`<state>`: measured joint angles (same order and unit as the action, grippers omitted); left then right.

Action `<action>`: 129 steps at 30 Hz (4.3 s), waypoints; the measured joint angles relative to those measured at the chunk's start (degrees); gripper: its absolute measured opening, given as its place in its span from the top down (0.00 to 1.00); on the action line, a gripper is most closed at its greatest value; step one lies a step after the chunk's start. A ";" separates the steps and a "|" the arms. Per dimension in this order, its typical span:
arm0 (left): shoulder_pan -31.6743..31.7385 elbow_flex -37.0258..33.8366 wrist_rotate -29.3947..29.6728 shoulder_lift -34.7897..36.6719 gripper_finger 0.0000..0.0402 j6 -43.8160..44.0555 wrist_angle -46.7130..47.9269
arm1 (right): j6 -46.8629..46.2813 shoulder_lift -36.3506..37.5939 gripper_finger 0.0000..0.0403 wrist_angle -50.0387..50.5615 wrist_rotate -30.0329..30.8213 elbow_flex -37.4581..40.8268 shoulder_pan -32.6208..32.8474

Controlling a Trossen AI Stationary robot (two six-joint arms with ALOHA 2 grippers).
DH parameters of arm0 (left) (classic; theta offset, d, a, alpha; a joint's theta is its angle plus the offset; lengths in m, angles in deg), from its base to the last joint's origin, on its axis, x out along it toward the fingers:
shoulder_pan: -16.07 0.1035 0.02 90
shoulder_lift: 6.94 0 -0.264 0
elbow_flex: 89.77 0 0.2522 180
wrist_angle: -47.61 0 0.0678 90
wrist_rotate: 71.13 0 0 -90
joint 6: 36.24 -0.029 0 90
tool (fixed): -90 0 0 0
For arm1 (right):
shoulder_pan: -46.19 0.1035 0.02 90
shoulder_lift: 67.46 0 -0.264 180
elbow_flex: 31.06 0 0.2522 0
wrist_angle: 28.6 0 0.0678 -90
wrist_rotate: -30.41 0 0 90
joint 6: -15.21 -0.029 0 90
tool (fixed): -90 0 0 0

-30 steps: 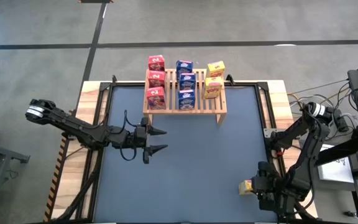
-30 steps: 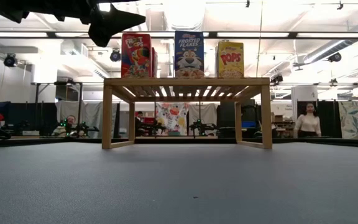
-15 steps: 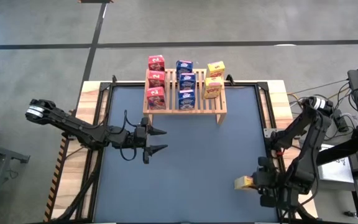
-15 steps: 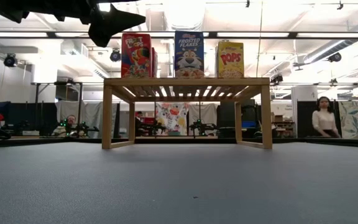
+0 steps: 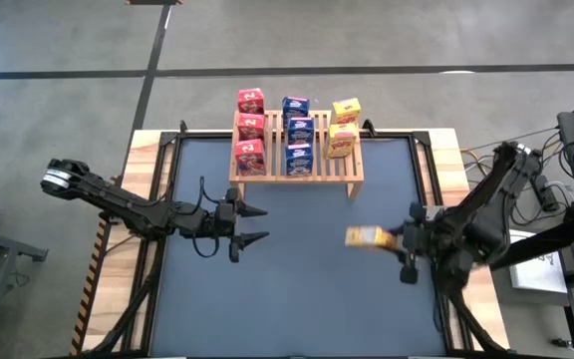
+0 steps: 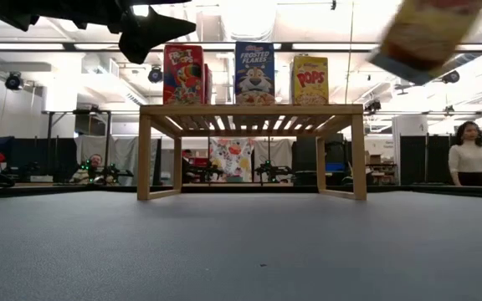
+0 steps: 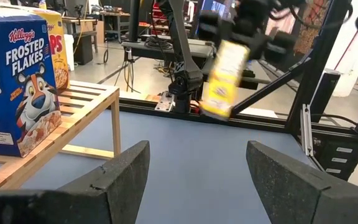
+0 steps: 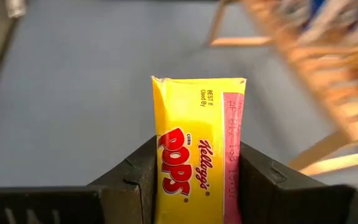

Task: Stack cereal on shelf
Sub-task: Put the yellow cereal box aligned with the other yellow cereal boxes on the shelf, then return to Home Position

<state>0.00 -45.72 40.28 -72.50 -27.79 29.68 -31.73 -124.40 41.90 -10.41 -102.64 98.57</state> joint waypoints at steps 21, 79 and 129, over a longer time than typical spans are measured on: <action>0.00 0.00 0.02 0.00 0.37 -0.02 2.22 | 52.06 15.97 0.63 -25.02 -6.26 -1.48 -28.78; 0.04 0.00 0.02 0.00 0.37 1.03 5.33 | 72.91 -11.21 0.63 -2.09 -52.82 -21.18 -75.29; 0.09 0.00 0.07 0.04 0.37 1.70 6.37 | 72.07 -6.28 0.48 2.26 -49.12 -26.22 -75.36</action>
<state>0.08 -45.72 40.35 -72.46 -26.08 36.05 40.34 -130.67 44.16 -59.54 -128.86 23.21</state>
